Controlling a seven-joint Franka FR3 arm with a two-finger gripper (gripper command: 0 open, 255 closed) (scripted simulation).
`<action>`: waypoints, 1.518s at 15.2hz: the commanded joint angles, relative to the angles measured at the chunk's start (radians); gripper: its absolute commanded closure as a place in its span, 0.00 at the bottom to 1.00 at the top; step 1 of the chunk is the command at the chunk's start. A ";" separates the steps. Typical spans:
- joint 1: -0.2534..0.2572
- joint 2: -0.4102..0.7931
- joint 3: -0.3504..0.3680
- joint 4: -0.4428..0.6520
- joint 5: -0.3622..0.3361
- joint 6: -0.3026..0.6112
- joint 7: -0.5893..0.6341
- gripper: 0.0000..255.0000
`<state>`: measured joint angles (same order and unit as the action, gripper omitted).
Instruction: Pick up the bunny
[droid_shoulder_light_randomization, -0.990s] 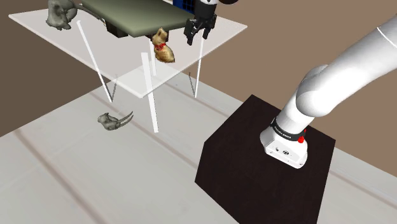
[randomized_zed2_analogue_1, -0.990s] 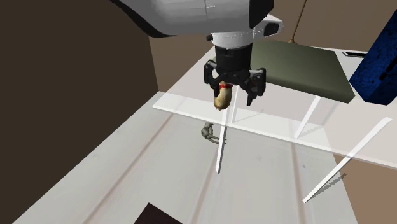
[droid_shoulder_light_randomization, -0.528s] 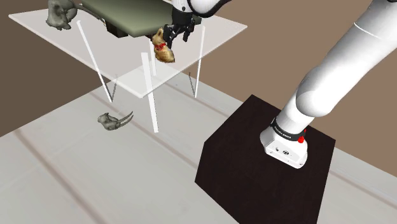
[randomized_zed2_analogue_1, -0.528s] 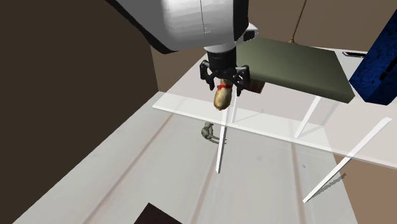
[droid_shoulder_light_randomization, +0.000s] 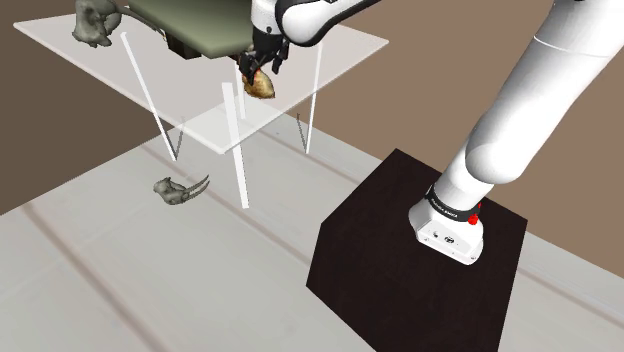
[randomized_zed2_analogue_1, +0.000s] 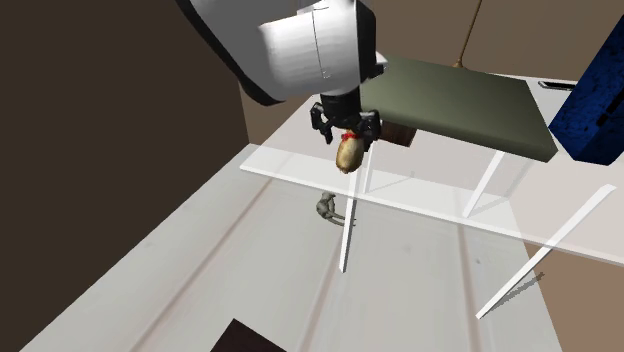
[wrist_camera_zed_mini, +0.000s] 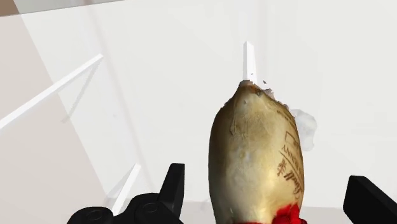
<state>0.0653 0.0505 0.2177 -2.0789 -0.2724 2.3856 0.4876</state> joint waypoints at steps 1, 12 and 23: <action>-0.001 0.011 -0.002 -0.018 -0.011 0.028 0.010 0.00; 0.000 0.020 -0.003 -0.027 -0.019 0.045 0.019 1.00; -0.001 -0.029 0.002 0.037 0.025 -0.061 -0.027 1.00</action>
<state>0.0647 0.0288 0.2190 -2.0505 -0.2519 2.3339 0.4655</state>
